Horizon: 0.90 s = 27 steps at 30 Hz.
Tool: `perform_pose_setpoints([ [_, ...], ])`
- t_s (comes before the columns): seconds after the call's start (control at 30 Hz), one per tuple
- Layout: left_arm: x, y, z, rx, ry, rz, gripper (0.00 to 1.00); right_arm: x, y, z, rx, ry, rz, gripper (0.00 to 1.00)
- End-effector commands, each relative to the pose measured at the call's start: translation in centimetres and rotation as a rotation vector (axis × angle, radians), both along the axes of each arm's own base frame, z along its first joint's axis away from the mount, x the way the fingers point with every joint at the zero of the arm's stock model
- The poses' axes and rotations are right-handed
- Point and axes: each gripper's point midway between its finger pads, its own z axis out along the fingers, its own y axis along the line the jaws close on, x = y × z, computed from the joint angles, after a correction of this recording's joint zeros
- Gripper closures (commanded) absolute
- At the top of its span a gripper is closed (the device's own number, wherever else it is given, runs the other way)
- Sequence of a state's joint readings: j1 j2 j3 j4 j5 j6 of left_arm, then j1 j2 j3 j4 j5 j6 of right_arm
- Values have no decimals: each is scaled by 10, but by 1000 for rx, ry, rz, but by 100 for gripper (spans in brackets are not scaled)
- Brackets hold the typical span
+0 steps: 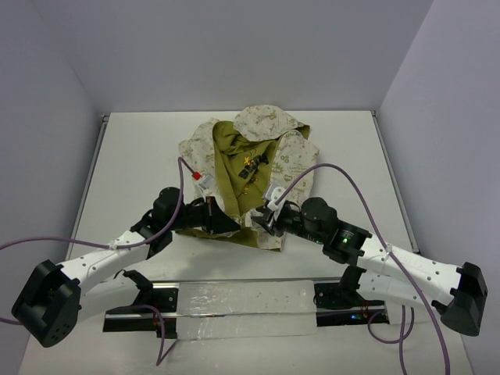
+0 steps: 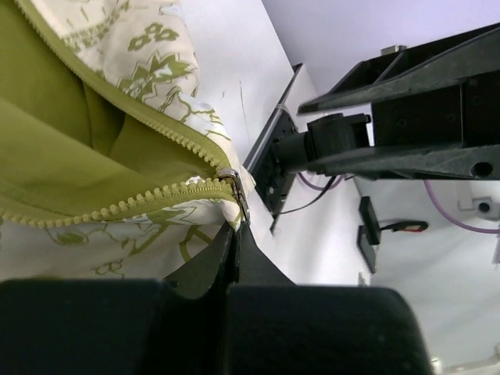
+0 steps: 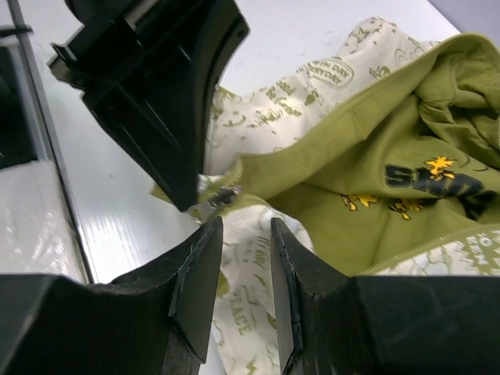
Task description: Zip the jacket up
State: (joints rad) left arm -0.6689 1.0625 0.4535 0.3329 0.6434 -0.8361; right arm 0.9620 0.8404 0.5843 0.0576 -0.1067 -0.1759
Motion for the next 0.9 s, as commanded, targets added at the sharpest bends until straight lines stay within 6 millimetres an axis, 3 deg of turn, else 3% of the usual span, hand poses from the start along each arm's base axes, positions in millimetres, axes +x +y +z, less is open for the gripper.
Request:
perform_pose_setpoints([
  [0.0,-18,8,-8,-12,113,8,100,2,-5,18,-48,-84,-27,61],
  [0.17,-32,21,-49,80,256,59,100,-14,3,14,-33,28,-15,59],
  [0.23,-39,26,-63,111,299,65,100,-9,2,13,-31,107,-82,59],
  [0.33,-48,32,-80,141,344,83,100,10,-7,3,-40,195,-247,57],
  [0.4,-50,36,-84,150,341,106,100,34,-17,-9,5,318,-413,49],
  [0.57,-43,46,-90,157,325,192,100,84,-48,-55,42,613,-605,40],
  [0.7,-43,47,-94,158,328,202,100,111,-61,-80,-56,646,-724,36],
  [0.87,-40,44,-99,187,316,195,100,146,-53,-91,-112,636,-772,37],
])
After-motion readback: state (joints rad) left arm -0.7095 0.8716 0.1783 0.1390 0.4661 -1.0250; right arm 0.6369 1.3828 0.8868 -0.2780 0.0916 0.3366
